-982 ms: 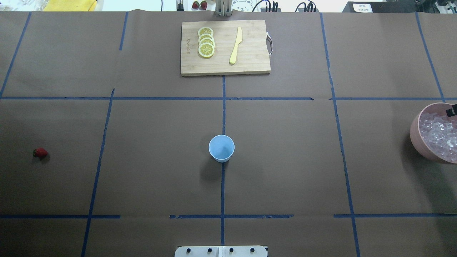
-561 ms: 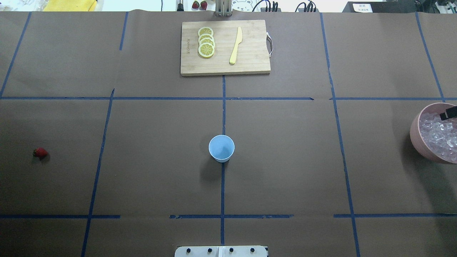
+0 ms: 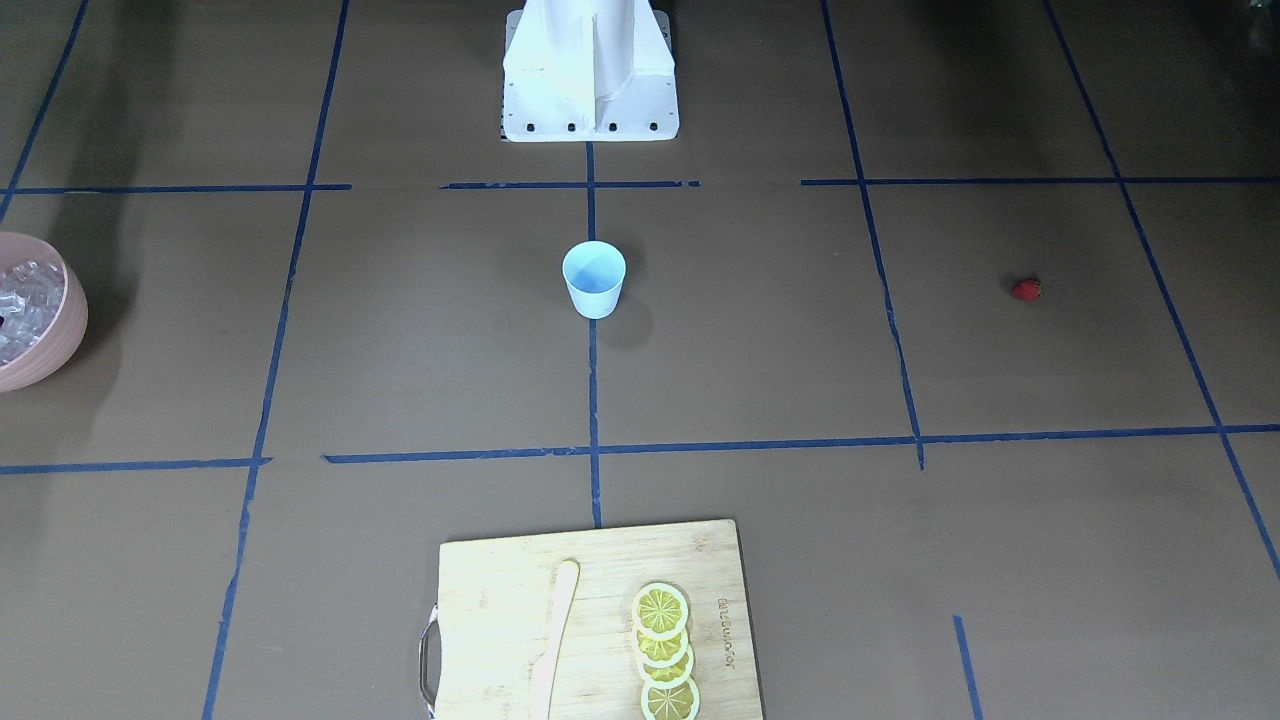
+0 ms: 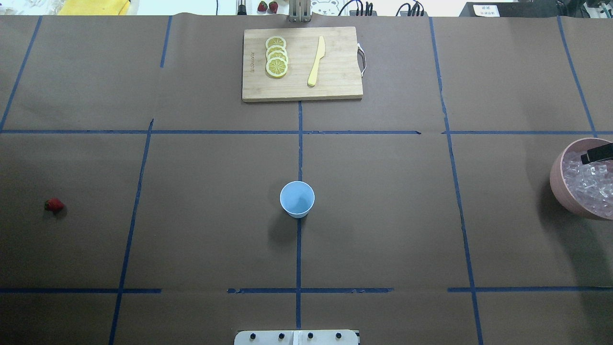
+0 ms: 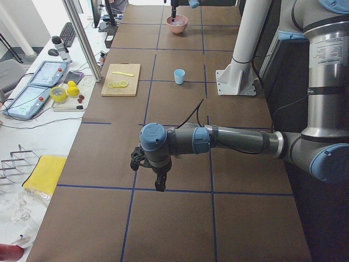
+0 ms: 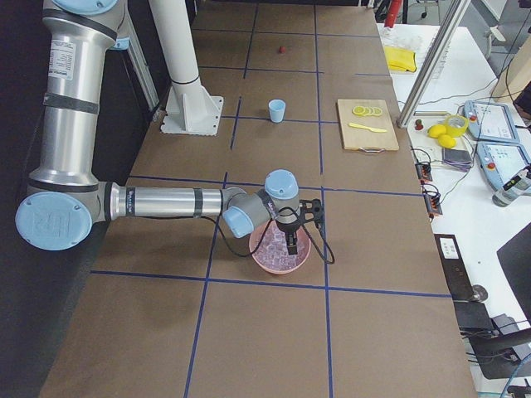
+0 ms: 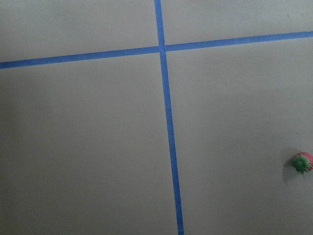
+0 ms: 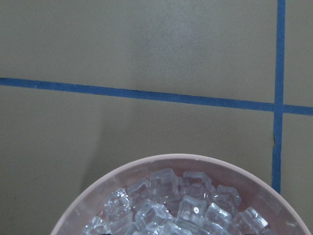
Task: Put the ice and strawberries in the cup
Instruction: 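Lower the right gripper into the pink bowl of ice cubes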
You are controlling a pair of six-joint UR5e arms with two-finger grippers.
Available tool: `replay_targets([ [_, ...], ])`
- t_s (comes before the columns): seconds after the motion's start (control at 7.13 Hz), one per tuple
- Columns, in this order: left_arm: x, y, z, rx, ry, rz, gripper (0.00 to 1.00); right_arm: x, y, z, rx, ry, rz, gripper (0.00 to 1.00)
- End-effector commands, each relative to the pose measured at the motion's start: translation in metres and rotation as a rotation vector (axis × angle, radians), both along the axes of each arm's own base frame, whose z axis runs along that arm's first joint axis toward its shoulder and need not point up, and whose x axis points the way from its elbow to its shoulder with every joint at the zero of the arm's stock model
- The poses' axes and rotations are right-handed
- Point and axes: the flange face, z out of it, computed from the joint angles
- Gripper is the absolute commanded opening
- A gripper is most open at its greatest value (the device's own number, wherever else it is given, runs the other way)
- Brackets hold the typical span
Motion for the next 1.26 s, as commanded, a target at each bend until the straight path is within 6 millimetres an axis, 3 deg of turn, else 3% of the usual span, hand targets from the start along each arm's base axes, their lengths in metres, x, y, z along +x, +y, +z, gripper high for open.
replay_targets([
  [0.0,0.000,0.000,0.001,-0.001,0.000,0.000,1.00,0.002,0.002,0.005,0.002,0.023,0.010,0.91],
  [0.7,0.000,0.000,0.001,-0.003,0.000,0.000,1.00,-0.009,0.011,0.011,-0.008,0.030,-0.022,0.88],
  [1.12,0.000,0.000,0.000,-0.001,0.000,0.000,1.00,-0.003,0.022,0.023,-0.022,0.053,-0.019,0.81],
])
